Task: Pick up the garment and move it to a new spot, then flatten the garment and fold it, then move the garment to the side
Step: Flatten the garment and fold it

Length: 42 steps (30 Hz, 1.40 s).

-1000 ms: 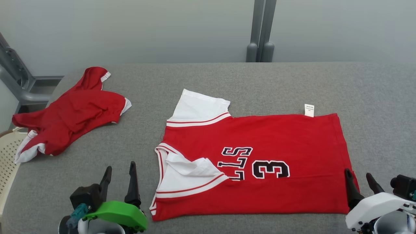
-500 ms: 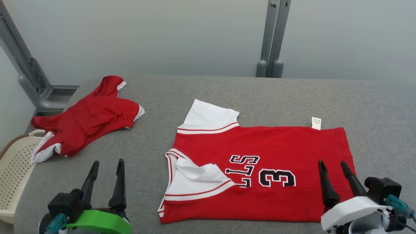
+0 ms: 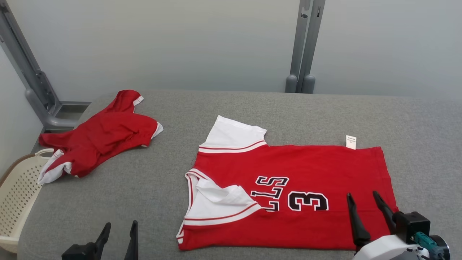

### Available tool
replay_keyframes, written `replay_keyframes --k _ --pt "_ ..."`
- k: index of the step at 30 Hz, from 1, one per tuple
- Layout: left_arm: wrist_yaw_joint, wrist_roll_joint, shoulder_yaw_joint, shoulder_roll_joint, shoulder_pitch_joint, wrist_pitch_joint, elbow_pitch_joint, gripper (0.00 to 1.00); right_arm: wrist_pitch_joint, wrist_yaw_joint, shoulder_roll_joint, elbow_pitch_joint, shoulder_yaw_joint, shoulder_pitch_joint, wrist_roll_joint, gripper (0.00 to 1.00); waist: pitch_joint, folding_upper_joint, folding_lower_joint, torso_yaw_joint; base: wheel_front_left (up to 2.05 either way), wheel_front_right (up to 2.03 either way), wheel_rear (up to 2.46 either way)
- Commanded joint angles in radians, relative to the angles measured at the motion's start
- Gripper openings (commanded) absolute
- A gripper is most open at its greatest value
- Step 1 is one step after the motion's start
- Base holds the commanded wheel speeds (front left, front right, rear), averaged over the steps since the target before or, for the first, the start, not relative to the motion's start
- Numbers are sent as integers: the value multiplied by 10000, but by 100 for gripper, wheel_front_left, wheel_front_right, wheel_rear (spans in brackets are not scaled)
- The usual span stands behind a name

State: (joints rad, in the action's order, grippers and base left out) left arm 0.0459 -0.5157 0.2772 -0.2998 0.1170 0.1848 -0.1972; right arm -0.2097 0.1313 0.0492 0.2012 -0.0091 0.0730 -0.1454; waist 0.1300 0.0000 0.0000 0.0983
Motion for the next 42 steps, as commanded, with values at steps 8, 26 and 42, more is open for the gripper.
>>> replay_keyframes --k 8,26,42 --pt "62 -64 43 -145 377 -72 91 100 62 -11 25 264 -184 213 147 100 -96 0 0 -114 0 0 0" --pt "-245 -308 225 -235 -866 -731 105 100 957 -11 18 131 -52 -502 502 100 -625 0 0 -269 0 0 0" --pt "-1275 -278 1144 -250 -6799 -4236 -2695 100 5857 -12 1892 525 1455 -5358 -199 100 -3413 0 0 -1579 0 0 0"
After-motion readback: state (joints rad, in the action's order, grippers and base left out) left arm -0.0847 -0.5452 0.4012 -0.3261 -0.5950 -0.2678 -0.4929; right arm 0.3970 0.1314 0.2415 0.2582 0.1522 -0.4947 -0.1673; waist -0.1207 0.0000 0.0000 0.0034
